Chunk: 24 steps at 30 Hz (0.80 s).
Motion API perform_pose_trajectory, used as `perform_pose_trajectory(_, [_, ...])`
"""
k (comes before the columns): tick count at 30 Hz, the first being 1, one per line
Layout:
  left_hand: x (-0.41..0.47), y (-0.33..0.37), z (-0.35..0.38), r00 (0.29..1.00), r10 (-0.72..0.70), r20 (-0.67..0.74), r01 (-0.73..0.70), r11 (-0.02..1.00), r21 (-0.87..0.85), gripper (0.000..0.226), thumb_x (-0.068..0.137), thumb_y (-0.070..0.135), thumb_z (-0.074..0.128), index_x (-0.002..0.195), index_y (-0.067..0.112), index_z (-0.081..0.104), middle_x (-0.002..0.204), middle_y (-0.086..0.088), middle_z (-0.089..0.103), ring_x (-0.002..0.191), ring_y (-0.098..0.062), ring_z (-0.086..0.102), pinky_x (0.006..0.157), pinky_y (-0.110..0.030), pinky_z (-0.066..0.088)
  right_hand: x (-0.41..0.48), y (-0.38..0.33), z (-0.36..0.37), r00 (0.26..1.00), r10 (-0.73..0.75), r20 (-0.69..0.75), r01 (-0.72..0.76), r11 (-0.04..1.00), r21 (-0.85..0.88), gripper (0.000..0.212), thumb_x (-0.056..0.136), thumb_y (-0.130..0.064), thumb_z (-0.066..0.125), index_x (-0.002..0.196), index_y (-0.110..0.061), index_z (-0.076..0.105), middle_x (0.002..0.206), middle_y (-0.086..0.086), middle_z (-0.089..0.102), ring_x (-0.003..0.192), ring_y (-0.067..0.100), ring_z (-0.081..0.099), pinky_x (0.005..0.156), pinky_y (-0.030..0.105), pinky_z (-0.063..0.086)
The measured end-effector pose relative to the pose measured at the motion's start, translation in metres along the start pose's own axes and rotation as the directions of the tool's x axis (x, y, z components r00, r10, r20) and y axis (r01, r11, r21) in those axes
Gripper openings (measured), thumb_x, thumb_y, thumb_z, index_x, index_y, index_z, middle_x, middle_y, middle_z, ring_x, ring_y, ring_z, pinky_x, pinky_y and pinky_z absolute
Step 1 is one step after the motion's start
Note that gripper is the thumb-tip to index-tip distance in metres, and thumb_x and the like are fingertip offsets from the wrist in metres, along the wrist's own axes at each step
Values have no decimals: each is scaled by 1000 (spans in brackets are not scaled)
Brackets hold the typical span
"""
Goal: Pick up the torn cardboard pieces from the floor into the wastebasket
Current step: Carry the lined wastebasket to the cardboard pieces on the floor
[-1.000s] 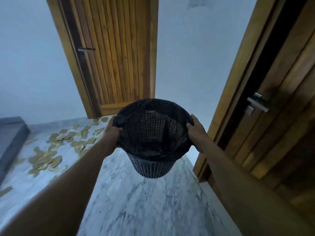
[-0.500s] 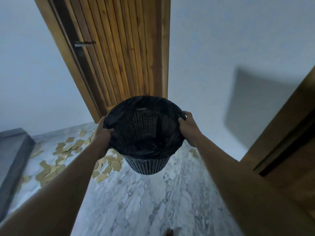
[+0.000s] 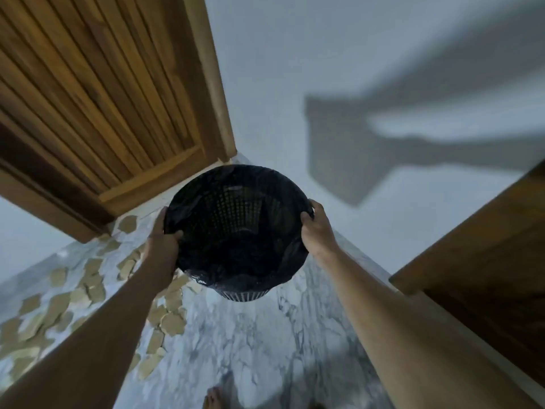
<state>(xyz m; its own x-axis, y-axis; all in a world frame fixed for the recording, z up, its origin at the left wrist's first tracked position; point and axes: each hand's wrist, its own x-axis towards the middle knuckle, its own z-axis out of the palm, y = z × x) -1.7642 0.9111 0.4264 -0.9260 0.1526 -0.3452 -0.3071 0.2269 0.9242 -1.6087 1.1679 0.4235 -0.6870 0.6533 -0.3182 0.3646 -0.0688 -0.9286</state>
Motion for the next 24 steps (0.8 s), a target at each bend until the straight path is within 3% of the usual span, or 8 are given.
perform_pose_trajectory(4, [76,-29,43,987,-19,159,6,997,80,69,101,-6,39,152,41,38,144,-3,51,121,-30,56,102,-54,50,41,49,12,983,60,-175,-48,996,74,31,101,-13,38,101,-38,57,103,-7,64,93,12,61,93,40,51])
perform_pose_trajectory(6, [118,-54,69,972,-29,234,3,994,108,69,102,-4,41,152,43,37,146,-3,51,124,-32,56,102,-57,49,63,82,16,965,85,-250,-57,991,119,32,102,-19,37,118,-38,58,115,-9,65,105,10,62,100,40,51])
perform_pose_trajectory(9, [170,-107,111,945,-40,324,-8,989,146,66,102,-4,42,152,40,38,148,-4,50,125,-32,55,100,-54,50,98,145,20,931,162,-328,-120,982,144,42,105,-26,35,146,-33,44,135,-5,59,120,16,57,108,40,46])
perform_pose_trajectory(15, [233,-227,213,883,-22,469,-83,976,203,71,90,2,46,148,44,40,150,-3,49,131,-32,51,104,-57,47,167,285,-5,828,221,-515,-154,973,169,37,110,-23,35,147,-25,39,127,5,56,105,23,57,98,41,48])
perform_pose_trajectory(19, [263,-313,283,825,17,564,-134,977,167,76,79,4,46,145,42,45,143,-5,56,127,-31,55,104,-56,48,200,381,-26,763,184,-620,-108,981,159,41,109,-20,37,150,-24,41,142,6,53,125,27,53,109,46,45])
perform_pose_trajectory(24, [274,-406,365,768,6,641,-118,984,132,76,87,2,45,150,44,39,148,-5,51,127,-31,54,107,-54,46,212,484,-55,696,187,-693,-113,982,152,48,111,-22,32,157,-30,32,160,0,36,143,24,39,119,43,34])
